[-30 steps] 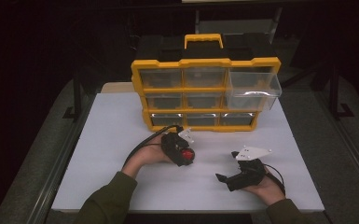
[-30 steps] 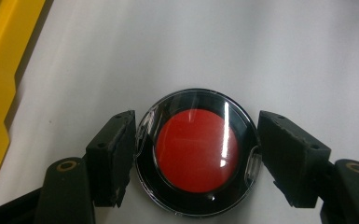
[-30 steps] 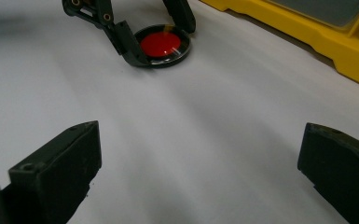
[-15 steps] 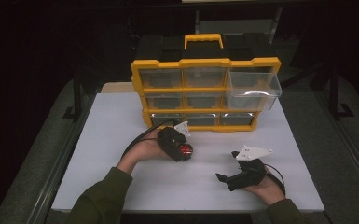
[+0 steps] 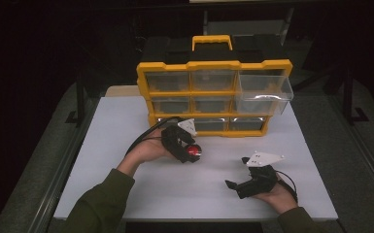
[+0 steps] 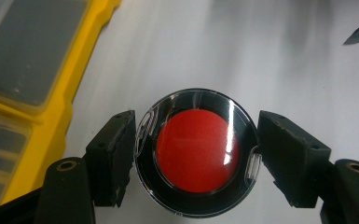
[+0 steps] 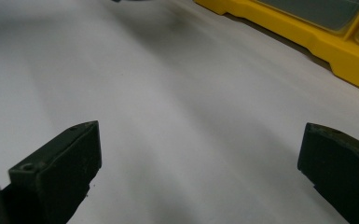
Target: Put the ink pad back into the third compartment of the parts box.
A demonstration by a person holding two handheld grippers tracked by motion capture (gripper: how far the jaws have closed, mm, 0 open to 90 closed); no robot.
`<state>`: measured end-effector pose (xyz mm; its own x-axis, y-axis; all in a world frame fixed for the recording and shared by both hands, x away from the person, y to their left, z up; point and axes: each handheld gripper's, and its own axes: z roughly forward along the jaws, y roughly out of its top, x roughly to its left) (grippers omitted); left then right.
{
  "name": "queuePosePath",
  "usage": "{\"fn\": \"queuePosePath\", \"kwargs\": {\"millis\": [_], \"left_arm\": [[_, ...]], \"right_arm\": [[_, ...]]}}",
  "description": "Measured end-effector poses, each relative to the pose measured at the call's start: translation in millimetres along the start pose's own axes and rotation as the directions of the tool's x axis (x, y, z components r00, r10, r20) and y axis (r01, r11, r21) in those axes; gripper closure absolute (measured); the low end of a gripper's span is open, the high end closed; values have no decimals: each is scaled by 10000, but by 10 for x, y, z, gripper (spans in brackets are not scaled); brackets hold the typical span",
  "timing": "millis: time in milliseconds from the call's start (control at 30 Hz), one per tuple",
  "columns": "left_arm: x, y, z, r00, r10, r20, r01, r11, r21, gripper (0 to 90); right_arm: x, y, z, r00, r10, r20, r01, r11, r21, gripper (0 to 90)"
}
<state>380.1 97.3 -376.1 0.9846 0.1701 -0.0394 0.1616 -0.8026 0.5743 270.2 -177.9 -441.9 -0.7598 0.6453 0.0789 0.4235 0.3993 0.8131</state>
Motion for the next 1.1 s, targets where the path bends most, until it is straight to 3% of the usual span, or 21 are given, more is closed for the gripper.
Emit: {"fn": "queuePosePath", "kwargs": {"millis": [800, 1100], "left_arm": [[16, 299, -416, 9998, 162, 151, -152, 9976, -677, 296], [31, 412, -575, 9997, 210, 160, -194, 9949, -989, 297]], "right_arm": [[-2, -1, -18, 10000, -4, -17, 4, 10000, -16, 0], [-21, -33, -7, 9996, 38, -265, -42, 9999, -142, 0]]}}
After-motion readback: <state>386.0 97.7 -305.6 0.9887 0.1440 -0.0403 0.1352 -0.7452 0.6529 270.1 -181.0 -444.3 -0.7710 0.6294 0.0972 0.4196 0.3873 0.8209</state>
